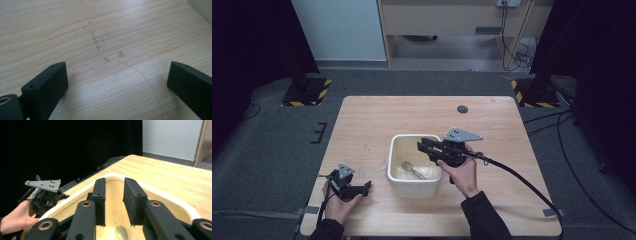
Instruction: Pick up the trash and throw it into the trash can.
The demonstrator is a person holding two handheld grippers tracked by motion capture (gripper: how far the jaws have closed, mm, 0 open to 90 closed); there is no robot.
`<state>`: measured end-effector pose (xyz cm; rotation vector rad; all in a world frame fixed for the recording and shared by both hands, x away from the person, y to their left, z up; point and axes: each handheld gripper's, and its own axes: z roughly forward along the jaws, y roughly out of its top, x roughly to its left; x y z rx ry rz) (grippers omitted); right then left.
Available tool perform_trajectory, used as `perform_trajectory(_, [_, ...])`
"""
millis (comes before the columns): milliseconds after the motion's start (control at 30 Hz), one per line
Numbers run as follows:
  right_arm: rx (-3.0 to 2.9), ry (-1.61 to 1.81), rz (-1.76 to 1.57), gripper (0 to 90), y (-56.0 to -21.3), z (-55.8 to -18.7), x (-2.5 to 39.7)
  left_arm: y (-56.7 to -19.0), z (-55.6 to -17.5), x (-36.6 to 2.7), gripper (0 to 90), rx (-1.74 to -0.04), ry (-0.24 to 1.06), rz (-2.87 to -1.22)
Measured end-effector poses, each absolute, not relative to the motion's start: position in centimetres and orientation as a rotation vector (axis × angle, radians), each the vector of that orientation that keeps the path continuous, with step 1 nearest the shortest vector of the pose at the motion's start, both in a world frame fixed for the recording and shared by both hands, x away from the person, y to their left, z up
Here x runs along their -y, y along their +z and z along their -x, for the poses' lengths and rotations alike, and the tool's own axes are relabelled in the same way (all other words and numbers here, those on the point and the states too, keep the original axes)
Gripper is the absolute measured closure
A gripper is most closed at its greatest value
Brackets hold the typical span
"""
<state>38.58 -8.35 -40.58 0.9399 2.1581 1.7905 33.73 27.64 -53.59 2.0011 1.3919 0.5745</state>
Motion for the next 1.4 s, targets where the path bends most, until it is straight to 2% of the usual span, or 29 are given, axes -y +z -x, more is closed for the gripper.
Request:
perform_trajectory(67, [-2.14, 1.804, -0.941, 67.1, -40.3, -38.6, 8.6, -53.6, -33.7, -27.6, 2.4, -1.392, 0.575, -2.001])
perform_trajectory(100, [-2.115, 1.808, -0.944, 61.8, -39.9, -38.5, 9.0, -53.6, -33.7, -27.6, 2.4, -1.392, 0.574, -2.001])
perform_trajectory(167, [-2.076, 1.811, -0.949, 56.9, -39.6, -38.5, 9.6, -53.6, -33.7, -27.6, 2.4, -1.392, 0.574, -2.001])
perform_trajectory(233, [-2.061, 1.812, -0.957, 55.9, -39.5, -38.5, 9.9, -53.6, -33.7, -27.6, 2.4, -1.392, 0.575, -2.001])
perform_trajectory(400, [-2.023, 1.748, -0.935, 41.9, -38.6, -38.3, 11.3, -53.6, -33.7, -27.6, 2.4, -1.392, 0.575, -2.001])
perform_trajectory(600, [-1.957, 1.775, -0.977, 37.8, -38.4, -38.0, 12.4, -53.6, -33.7, -27.6, 2.4, -1.392, 0.575, -2.001])
perform_trajectory(767, [-1.869, 1.713, -1.057, 27.6, -39.0, -37.9, 15.0, -53.6, -33.7, -27.6, 2.4, -1.392, 0.575, -2.001])
perform_trajectory(933, [-1.849, 1.673, -1.113, 23.4, -39.5, -38.0, 16.6, -53.6, -33.7, -27.6, 2.4, -1.393, 0.575, -2.002])
perform_trajectory(1400, [-1.847, 1.533, -1.229, 19.5, -42.8, -37.2, 21.2, -53.6, -33.7, -27.6, 2.4, -1.393, 0.576, -2.001])
